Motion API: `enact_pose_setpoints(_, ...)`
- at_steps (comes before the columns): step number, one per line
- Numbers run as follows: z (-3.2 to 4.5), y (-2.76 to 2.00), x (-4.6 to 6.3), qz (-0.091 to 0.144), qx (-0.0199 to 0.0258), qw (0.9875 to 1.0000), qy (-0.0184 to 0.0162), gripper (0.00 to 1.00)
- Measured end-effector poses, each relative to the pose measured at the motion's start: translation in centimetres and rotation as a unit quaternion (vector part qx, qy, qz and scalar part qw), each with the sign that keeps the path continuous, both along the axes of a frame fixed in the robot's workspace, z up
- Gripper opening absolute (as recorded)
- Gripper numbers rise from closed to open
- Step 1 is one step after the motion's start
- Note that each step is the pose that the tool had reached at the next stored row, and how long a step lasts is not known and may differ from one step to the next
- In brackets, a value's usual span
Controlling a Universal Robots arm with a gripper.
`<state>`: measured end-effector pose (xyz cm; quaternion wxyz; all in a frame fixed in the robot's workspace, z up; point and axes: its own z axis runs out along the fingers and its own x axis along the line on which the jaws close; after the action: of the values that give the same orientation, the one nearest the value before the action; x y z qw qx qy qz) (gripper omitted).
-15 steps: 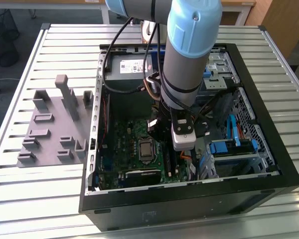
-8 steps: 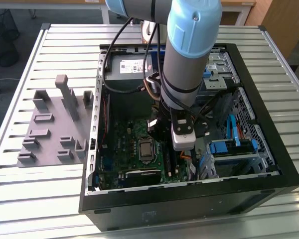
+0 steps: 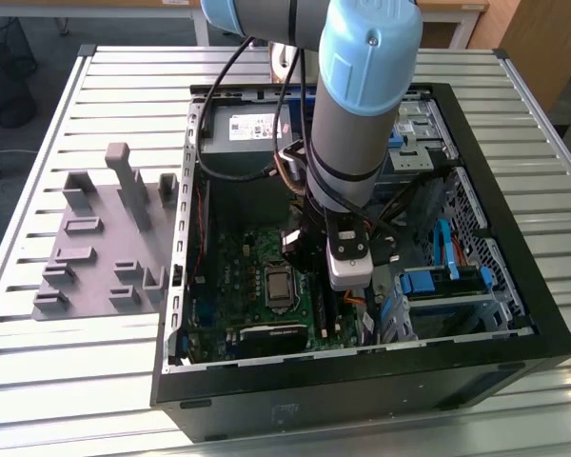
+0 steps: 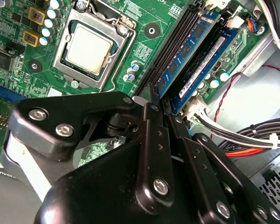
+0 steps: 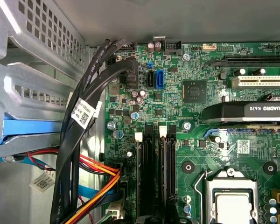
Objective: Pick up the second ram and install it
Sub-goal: 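Press down the second ram until it locks into place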
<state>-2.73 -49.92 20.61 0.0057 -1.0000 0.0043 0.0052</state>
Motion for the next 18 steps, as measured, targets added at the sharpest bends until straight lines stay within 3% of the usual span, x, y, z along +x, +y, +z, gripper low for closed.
enact_pose_setpoints(10,-0.01,0.0,0.0,0.0,0.0,1.0,0.0,0.15)
enact_pose_setpoints(11,-0.01,0.0,0.0,0.0,0.0,1.0,0.0,0.21)
enact_pose_setpoints(13,0.02,0.0,0.0,0.0,0.0,1.0,0.0,0.21)
enact_pose_setpoints(18,1.29,0.0,0.0,0.0,0.0001,1.0,-0.0001,0.21)
